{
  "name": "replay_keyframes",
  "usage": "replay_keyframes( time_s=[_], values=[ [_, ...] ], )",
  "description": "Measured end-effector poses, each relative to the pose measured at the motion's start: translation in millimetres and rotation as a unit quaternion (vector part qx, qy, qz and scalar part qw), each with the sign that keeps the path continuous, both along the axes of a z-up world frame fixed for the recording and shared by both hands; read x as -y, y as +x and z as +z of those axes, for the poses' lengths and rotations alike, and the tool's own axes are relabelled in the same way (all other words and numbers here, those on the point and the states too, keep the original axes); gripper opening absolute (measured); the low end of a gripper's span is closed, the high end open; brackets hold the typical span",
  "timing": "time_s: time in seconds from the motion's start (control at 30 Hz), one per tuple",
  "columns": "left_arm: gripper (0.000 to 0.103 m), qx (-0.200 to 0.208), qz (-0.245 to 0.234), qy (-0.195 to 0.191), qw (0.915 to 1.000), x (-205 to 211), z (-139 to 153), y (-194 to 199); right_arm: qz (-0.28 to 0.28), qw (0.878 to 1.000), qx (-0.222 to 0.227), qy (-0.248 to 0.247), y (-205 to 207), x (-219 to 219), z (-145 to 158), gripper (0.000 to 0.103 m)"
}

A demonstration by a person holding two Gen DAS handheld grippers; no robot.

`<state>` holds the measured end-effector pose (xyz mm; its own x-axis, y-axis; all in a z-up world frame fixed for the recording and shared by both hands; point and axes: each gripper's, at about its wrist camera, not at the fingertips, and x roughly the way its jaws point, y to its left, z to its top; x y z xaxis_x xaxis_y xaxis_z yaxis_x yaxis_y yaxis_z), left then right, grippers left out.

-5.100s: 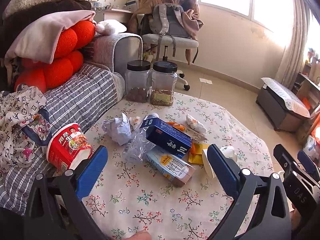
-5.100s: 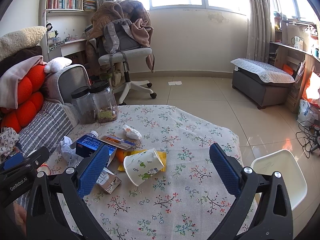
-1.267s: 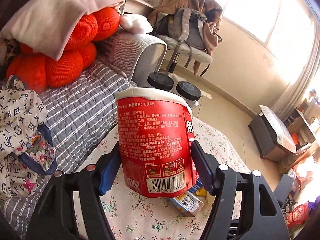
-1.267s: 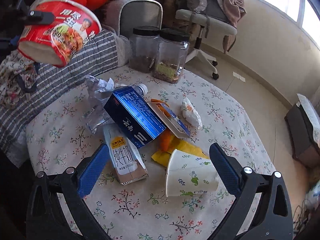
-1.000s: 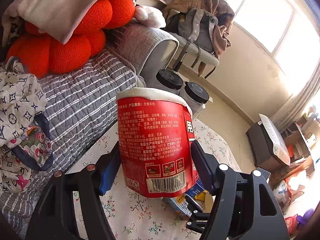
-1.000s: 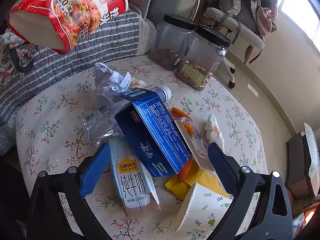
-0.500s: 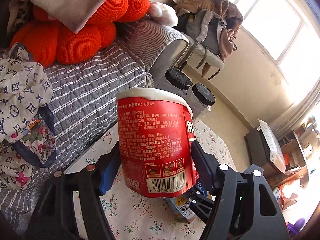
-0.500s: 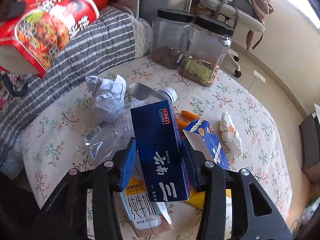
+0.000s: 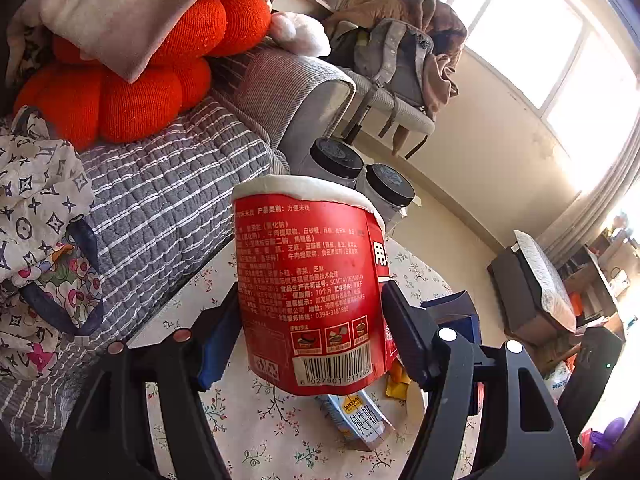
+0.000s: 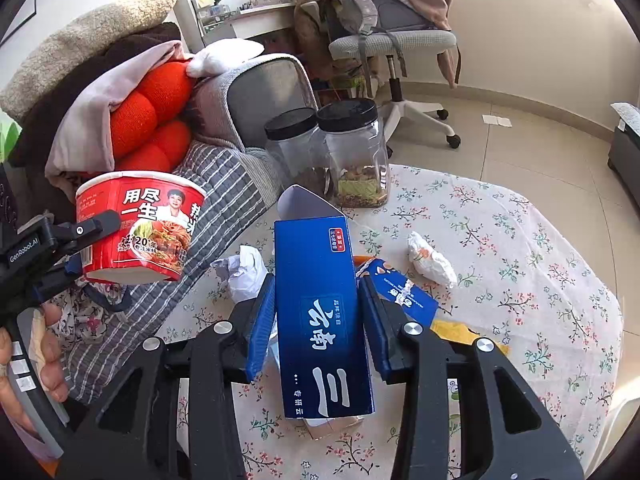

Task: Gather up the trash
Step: 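Grasp the blue printed box with the right gripper while the left gripper holds the red cup, then carry both items to the white bin while the right gripper drops the blue box in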

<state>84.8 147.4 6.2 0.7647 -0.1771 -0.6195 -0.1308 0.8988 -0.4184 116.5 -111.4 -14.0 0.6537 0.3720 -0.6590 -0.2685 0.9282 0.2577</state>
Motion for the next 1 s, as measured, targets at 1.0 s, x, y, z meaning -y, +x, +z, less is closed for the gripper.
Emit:
replay_keyframes(
  time_s=[1.0],
  values=[
    [0.067,0.078,-0.153,0.055,0.9835,166.1,17.8,-15.7,-0.330,0.941,0.062,-0.034,-126.9,262.8,26.5,0.039]
  ],
)
